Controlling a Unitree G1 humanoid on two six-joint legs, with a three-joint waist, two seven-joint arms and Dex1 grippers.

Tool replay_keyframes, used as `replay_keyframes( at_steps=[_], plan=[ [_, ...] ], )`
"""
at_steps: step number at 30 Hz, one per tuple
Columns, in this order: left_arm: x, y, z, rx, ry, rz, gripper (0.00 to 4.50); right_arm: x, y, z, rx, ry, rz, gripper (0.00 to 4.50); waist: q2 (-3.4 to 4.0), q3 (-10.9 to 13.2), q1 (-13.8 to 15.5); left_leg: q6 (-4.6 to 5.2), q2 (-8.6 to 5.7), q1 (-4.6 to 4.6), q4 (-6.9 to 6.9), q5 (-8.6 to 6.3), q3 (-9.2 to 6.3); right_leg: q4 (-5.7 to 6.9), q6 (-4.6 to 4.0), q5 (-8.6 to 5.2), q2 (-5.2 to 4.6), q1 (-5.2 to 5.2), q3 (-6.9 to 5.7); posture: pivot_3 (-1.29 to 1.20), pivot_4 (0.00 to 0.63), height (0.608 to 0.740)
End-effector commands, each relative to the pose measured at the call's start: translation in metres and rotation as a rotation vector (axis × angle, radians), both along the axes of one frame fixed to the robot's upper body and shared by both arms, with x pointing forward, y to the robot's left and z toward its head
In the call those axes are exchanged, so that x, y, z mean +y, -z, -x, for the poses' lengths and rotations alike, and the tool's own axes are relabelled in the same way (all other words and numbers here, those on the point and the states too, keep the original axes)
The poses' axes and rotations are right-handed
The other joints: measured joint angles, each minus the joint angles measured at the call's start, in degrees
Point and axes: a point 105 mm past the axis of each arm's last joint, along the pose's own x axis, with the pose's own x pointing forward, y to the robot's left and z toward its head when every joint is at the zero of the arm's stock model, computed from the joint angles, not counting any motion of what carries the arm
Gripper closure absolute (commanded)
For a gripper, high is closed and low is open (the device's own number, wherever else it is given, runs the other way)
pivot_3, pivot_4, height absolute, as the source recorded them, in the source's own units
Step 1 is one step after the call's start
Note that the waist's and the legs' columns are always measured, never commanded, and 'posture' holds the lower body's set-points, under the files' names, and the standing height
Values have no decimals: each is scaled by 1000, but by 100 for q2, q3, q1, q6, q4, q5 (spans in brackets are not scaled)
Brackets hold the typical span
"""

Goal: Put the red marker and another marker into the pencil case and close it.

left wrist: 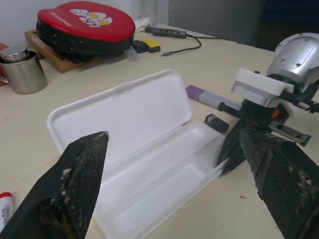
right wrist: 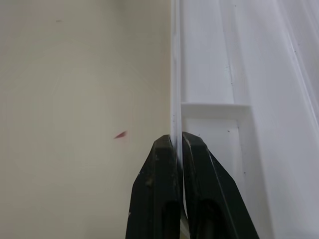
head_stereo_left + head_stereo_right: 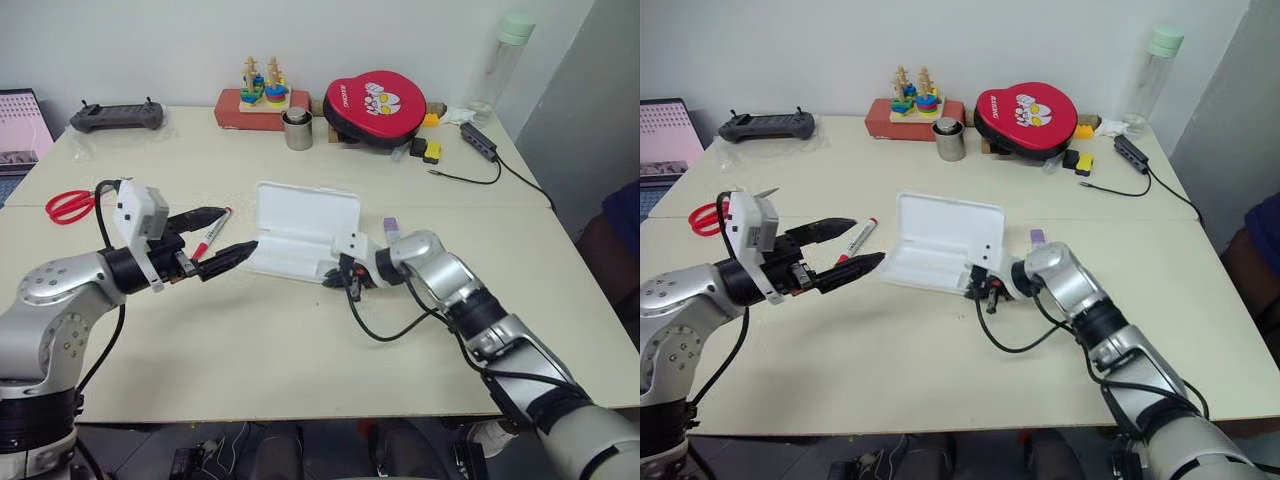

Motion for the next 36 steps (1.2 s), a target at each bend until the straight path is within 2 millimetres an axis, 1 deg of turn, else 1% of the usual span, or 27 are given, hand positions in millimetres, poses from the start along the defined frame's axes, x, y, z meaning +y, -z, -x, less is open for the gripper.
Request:
replay_keyframes(
  at_steps=[1, 5, 8, 10, 12, 13, 15, 17, 19, 20, 21, 22, 23, 24, 26, 27, 28, 29, 30, 31, 32, 34, 36],
  plan=[
    [1, -12, 4, -40, 4, -6, 0, 6, -6, 25, 4, -96, -10, 4489, 0, 0, -2, 0, 1, 0, 0, 0, 0, 0, -1, -1, 0, 0, -2, 0, 150, 740],
    [0, -10, 5, -30, 9, -4, 0, 4, 6, 39, 19, -124, 13, 4489, -2, -1, -3, 0, 3, 3, 2, 0, 0, 0, -2, -3, 2, 1, -1, 0, 150, 740],
    [-1, -10, 4, -27, 8, -2, 0, 5, 11, 40, 10, -119, 24, 4489, -2, -1, -5, -1, 3, 4, 5, 1, 1, 0, 13, -11, 2, 1, 0, 0, 150, 740],
    [0, -10, 4, -20, 1, 6, 0, 6, 11, 40, 1, -122, 20, 4489, -4, -2, -4, -1, 5, 7, 5, 1, 1, 0, 21, -16, 2, 2, 1, 0, 150, 740],
    [3, -10, 2, -18, -17, 18, 0, 6, 9, 39, -12, -123, 13, 4084, -4, -2, -3, -1, 6, 9, 5, 1, 1, 0, 21, -16, 3, 4, 1, 0, 150, 740],
    [7, -14, -2, -30, -50, 43, 0, 5, 6, 38, -17, -120, 9, 3985, -4, -2, -3, -1, 6, 8, 5, 1, 1, 0, 21, -16, 3, 3, 1, 0, 150, 740],
    [15, -20, -8, -53, -104, 79, 0, 3, 2, 37, -26, -113, 2, 3498, -3, -2, -2, -1, 6, 7, 5, 1, 1, 0, 21, -16, 4, 3, 1, 0, 150, 740],
    [28, -28, -17, -90, -191, 114, 0, 2, -10, 37, -19, -107, -41, 3065, -4, -2, 0, -1, 6, 6, 5, 1, 1, 0, 21, -16, 3, 3, 0, 0, 150, 740],
    [44, -30, -27, -109, -290, 110, 0, 3, -29, 40, -13, -104, -108, 2603, -4, -2, 9, -1, 6, 4, 6, 1, -2, 0, 21, -16, 4, 2, -3, 0, 150, 740],
    [57, -27, -35, -103, -374, 78, 0, 3, -47, 43, 1, -105, -181, 2459, -3, -2, 5, -1, 6, 4, 7, 1, -4, 1, 21, -16, 5, 3, -3, 0, 150, 740],
    [69, -23, -42, -98, -447, 42, 0, 3, -66, 46, 17, -104, -256, 2096, -3, -2, 5, -1, 5, 5, 7, 1, -2, 0, 21, -15, 4, 4, -1, 0, 150, 740],
    [78, -19, -48, -99, -506, 11, 0, 2, -83, 48, 33, -102, -326, 1896, -3, -1, 5, -1, 5, 5, 6, 1, -3, 0, 21, -15, 4, 4, -1, 0, 150, 740],
    [85, -17, -52, -99, -546, -3, 0, 0, -98, 50, 44, -102, -388, 1649, -3, -1, 5, -1, 4, 5, 6, 1, -3, 1, 19, -14, 4, 5, -2, 0, 150, 740],
    [88, -16, -55, -100, -564, -7, 0, -1, -107, 52, 50, -100, -420, 1448, -3, -1, 5, -1, 5, 5, 6, 1, -3, 1, 17, -13, 4, 4, -2, 0, 150, 740],
    [91, -7, -63, -68, -586, -11, 0, -7, -136, 50, 46, -70, -524, 980, -4, -2, 5, -1, 5, 5, 5, 1, -3, 0, 3, -5, 5, 4, -3, 0, 150, 740],
    [91, -1, -69, -46, -592, -16, 0, -10, -151, 46, 25, -40, -575, 926, -3, -2, 5, -1, 5, 4, 5, 1, -4, 0, -1, -2, 5, 4, -5, 0, 150, 740],
    [89, 6, -74, -19, -590, -27, 0, -14, -163, 42, 4, -7, -611, 699, -4, -2, 10, -1, 5, 4, 5, 1, -4, 0, -2, -2, 5, 3, -5, 0, 150, 740],
    [87, 12, -79, 4, -582, -43, 0, -17, -171, 38, -19, 20, -629, 458, -4, -2, 28, -1, 5, 4, 4, 1, -4, 0, -2, -2, 4, 4, -6, 0, 150, 740],
    [83, 18, -83, 30, -569, -52, 0, -19, -176, 34, -42, 50, -637, 401, -4, -2, 36, -1, 3, 3, 5, 1, -5, 1, -2, -2, 4, 3, -8, 0, 150, 740],
    [81, 22, -85, 46, -560, -59, 0, -20, -179, 32, -54, 67, -639, 255, -7, -4, 37, -1, 3, 2, 5, 1, -5, 1, -2, -2, 4, 3, -8, 0, 150, 740],
    [77, 32, -90, 84, -550, -75, 0, -20, -182, 29, -69, 87, -652, 52, -7, -4, 36, -1, 2, 2, 5, 1, -4, -1, -2, -1, 4, 4, -6, 0, 150, 740],
    [70, 47, -99, 134, -538, -99, 0, -20, -187, 24, -83, 123, -681, 52, -7, -4, 28, -1, 1, 1, 4, 1, -4, -1, -2, -1, 3, 4, -7, 0, 150, 740],
    [65, 60, -105, 172, -535, -136, 0, -19, -188, 23, -93, 134, -684, 52, -7, -4, 17, -1, 1, 0, 3, 1, -3, 3, -2, -1, 4, 0, -6, 0, 150, 740]
  ],
)
